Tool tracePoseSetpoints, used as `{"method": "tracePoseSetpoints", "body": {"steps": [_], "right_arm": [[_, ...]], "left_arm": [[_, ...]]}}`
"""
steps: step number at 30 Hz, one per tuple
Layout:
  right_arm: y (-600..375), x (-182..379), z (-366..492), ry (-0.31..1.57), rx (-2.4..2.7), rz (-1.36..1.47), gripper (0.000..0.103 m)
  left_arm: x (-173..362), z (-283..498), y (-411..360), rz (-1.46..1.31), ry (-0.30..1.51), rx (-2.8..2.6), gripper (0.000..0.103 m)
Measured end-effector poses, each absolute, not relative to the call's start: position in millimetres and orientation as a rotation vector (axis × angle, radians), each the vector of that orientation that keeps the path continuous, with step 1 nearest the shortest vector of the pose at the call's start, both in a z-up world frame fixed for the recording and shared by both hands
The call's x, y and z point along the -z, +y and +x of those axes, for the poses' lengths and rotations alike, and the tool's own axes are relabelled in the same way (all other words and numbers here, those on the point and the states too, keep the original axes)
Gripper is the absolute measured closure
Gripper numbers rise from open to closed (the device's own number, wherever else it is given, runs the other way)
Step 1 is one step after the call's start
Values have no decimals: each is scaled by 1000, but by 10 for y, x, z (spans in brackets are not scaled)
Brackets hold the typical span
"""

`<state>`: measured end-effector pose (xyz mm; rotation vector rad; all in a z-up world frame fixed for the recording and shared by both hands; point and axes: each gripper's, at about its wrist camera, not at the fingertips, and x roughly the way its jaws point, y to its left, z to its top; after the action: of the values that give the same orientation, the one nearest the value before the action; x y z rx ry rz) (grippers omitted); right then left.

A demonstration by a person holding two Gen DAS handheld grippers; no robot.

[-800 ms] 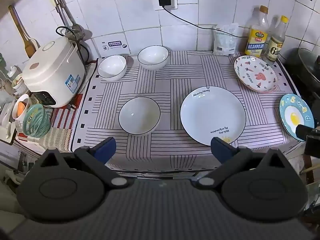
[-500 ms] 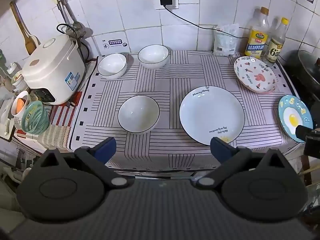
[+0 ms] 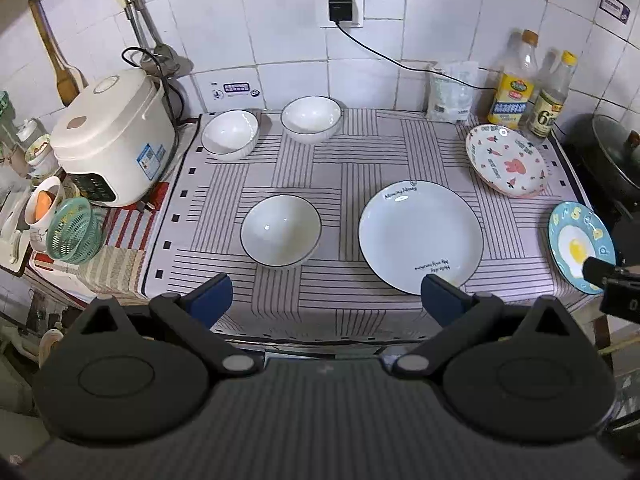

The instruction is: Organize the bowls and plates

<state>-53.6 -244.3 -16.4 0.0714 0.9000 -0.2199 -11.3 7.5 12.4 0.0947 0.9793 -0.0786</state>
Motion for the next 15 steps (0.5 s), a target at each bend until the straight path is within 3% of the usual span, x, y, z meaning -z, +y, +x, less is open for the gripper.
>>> {"method": "tracePoseSetpoints", "body": {"steps": [15], "right_arm": [[-2460,165,-558,899,258,45,0]], "left_arm": [[-42,-125,-95,125,1028,100,1]]}}
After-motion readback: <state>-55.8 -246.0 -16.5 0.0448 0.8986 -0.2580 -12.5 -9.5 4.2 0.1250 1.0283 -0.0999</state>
